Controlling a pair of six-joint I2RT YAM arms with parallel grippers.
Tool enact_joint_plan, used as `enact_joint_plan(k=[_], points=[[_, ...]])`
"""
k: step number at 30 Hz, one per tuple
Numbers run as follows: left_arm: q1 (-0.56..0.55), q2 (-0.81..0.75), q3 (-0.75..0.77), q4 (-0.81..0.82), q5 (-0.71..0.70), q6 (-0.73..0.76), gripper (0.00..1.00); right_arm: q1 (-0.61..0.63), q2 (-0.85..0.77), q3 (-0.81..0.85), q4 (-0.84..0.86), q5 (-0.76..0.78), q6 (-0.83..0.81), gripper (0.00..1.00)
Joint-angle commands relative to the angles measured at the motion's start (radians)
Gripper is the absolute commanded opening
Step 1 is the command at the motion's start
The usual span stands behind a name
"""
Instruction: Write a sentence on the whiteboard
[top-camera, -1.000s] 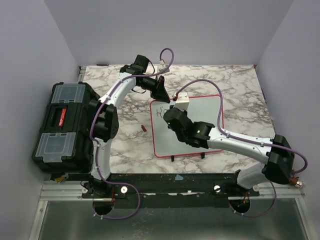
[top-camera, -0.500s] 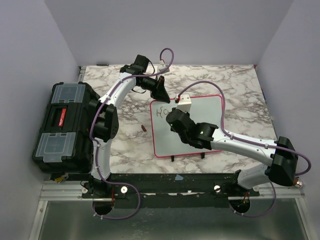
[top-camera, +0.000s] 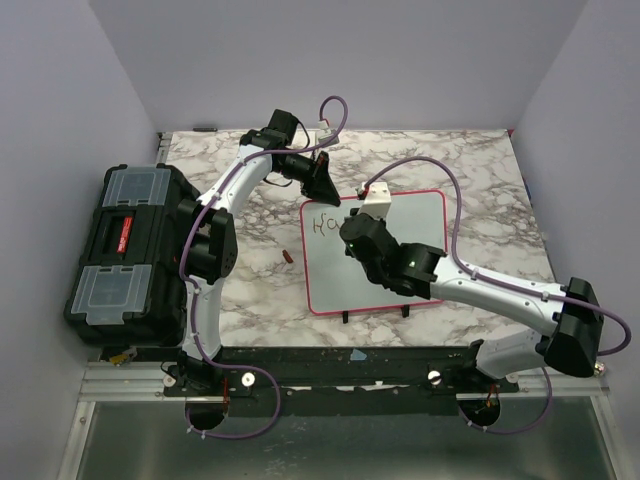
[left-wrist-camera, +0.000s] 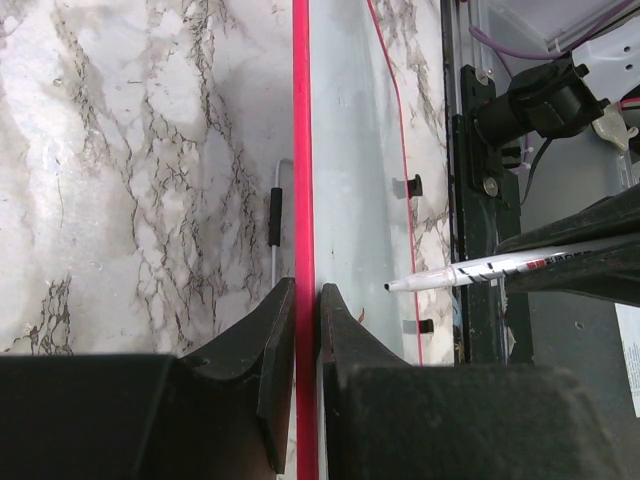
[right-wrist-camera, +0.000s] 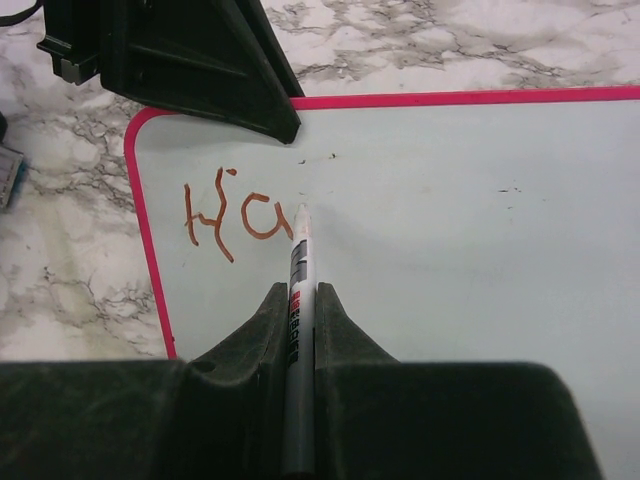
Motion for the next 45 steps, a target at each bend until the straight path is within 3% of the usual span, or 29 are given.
enact_joint_plan(k=[1,22,45], points=[[0.001,-0.058,-0.006,0.008,0.045,0.035,0.0,-0.011,0.038,0.047,0.016,0.049,-0.007,0.01],[0.004,-0.061,-0.009,0.014,0.047,0.032,0.0,-0.041,0.081,0.026,0.008,0.0,0.01,0.01],[0.007,-0.057,0.006,0.02,0.047,0.016,0.0,-0.041,-0.031,-0.037,-0.134,-0.213,0.101,0.01]])
